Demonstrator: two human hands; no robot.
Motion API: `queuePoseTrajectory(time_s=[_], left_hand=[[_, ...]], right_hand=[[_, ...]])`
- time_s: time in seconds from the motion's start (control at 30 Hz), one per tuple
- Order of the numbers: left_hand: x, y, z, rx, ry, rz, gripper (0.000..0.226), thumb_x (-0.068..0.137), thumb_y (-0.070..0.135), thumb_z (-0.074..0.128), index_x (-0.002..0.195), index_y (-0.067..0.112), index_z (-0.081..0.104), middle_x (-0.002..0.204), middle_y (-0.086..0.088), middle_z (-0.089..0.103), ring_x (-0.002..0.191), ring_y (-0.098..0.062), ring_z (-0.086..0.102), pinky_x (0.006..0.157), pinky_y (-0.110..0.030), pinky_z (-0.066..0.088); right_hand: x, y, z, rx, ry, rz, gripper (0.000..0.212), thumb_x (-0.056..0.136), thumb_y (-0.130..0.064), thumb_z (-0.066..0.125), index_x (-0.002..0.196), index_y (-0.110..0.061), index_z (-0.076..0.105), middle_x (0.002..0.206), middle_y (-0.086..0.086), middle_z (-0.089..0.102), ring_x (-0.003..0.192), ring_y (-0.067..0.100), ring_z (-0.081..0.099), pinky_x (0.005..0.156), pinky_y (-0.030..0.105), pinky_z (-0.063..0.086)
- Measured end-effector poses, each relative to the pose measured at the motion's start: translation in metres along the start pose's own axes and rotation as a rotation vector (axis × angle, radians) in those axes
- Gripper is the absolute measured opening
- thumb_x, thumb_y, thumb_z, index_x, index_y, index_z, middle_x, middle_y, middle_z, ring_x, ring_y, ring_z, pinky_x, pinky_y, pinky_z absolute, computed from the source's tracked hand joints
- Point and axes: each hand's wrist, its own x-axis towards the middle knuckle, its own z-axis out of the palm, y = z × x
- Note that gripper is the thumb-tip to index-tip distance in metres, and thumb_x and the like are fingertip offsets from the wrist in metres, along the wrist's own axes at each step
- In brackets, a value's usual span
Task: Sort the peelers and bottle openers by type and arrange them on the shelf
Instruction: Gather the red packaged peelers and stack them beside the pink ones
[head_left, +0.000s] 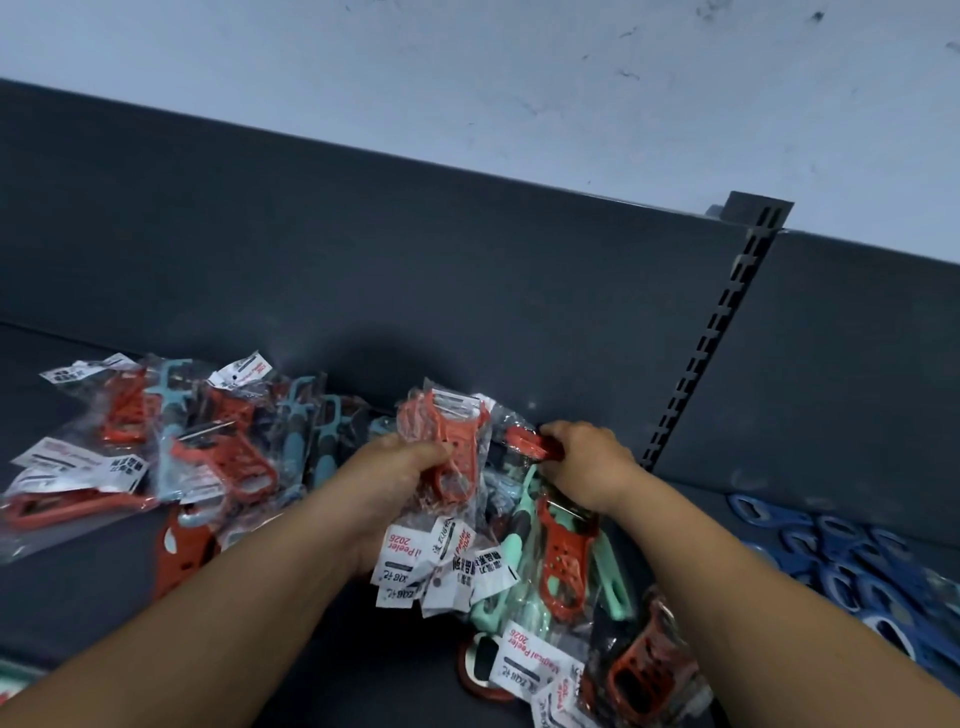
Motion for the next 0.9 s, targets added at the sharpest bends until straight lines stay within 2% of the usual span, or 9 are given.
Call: queuePoseTrajectory(time_s=[0.13,0.23,0.33,0.4,0.5,0.57,0.67,0.8,0.9], left_hand=[[0.001,-0.001,-0.001,0.015,-0.008,-0.002,0.009,0.091,0.011,0.055,0.094,0.003,0.059,0.066,-0.014,0.069,0.059,-0.027,0.065,0.069,-0.041,0.053],[0.002,0.000,0.000,0.022,-0.023,-0.005,0.012,0.091,0.010,0.055,0.099,0.001,0.059,0.069,-0.016,0.069,0.061,-0.029,0.065,0.075,-0.045,0.053],[0.001,0.002,0.003,0.045,-0.030,-0.016,0.020,0.092,0.011,0.055,0.106,-0.002,0.059,0.075,-0.019,0.071,0.064,-0.030,0.067,0.077,-0.046,0.054],[0.000,0.003,0.005,0.061,-0.045,-0.019,0.019,0.092,0.011,0.054,0.104,-0.002,0.060,0.075,-0.020,0.071,0.064,-0.030,0.068,0.078,-0.047,0.054],[0.001,0.002,0.008,0.076,-0.056,-0.018,0.018,0.093,0.011,0.053,0.103,-0.003,0.059,0.071,-0.018,0.071,0.058,-0.028,0.067,0.067,-0.040,0.055],[0.000,0.002,0.011,0.084,-0.053,-0.032,0.019,0.093,0.012,0.053,0.104,-0.003,0.058,0.073,-0.018,0.071,0.058,-0.028,0.068,0.062,-0.037,0.055],[-0.001,0.004,0.017,0.104,-0.062,-0.049,0.018,0.092,0.010,0.055,0.102,-0.003,0.060,0.078,-0.021,0.071,0.062,-0.031,0.067,0.063,-0.038,0.053],[-0.005,0.006,0.028,0.111,-0.137,-0.039,0.013,0.085,0.005,0.057,0.076,0.001,0.065,0.063,-0.016,0.065,0.053,-0.024,0.059,0.058,-0.029,0.047],[-0.007,0.006,0.037,0.051,-0.175,-0.030,0.026,0.083,0.026,0.064,0.088,0.001,0.070,0.080,-0.018,0.072,0.068,-0.029,0.067,0.069,-0.037,0.053]], right_hand=[[-0.005,0.004,0.000,0.069,0.085,-0.037,0.033,0.085,-0.035,0.065,0.117,-0.031,0.058,0.115,-0.001,0.055,0.119,0.025,0.042,0.101,0.041,0.040],[-0.016,0.009,-0.004,0.243,0.179,-0.073,0.021,0.081,-0.031,0.072,0.096,-0.039,0.059,0.098,-0.013,0.052,0.113,0.020,0.040,0.100,0.044,0.038],[-0.028,0.014,-0.012,0.413,0.280,-0.145,0.039,0.080,-0.016,0.073,0.085,-0.050,0.055,0.094,-0.025,0.046,0.114,0.019,0.042,0.102,0.046,0.039],[-0.033,0.016,-0.018,0.466,0.343,-0.195,0.046,0.080,-0.005,0.070,0.089,-0.048,0.056,0.097,-0.026,0.044,0.114,0.017,0.042,0.101,0.036,0.038],[-0.036,0.024,-0.024,0.475,0.479,-0.230,0.050,0.078,0.007,0.066,0.097,-0.039,0.060,0.109,-0.017,0.048,0.118,0.014,0.042,0.102,0.025,0.033],[-0.039,0.028,-0.025,0.533,0.535,-0.252,0.055,0.077,0.011,0.064,0.098,-0.040,0.061,0.124,-0.013,0.044,0.126,0.013,0.041,0.111,0.028,0.033],[-0.050,0.022,-0.023,0.499,0.539,-0.466,0.063,0.076,0.013,0.064,0.106,-0.042,0.063,0.135,-0.014,0.041,0.132,0.010,0.038,0.112,0.038,0.036],[-0.061,0.005,-0.017,0.246,0.569,-0.737,0.059,0.078,0.010,0.062,0.116,-0.035,0.062,0.138,-0.012,0.042,0.131,0.011,0.036,0.109,0.031,0.033],[-0.062,0.004,-0.009,0.184,0.547,-0.771,0.065,0.076,0.014,0.054,0.119,-0.033,0.063,0.138,-0.007,0.046,0.130,0.015,0.038,0.108,0.027,0.032]])
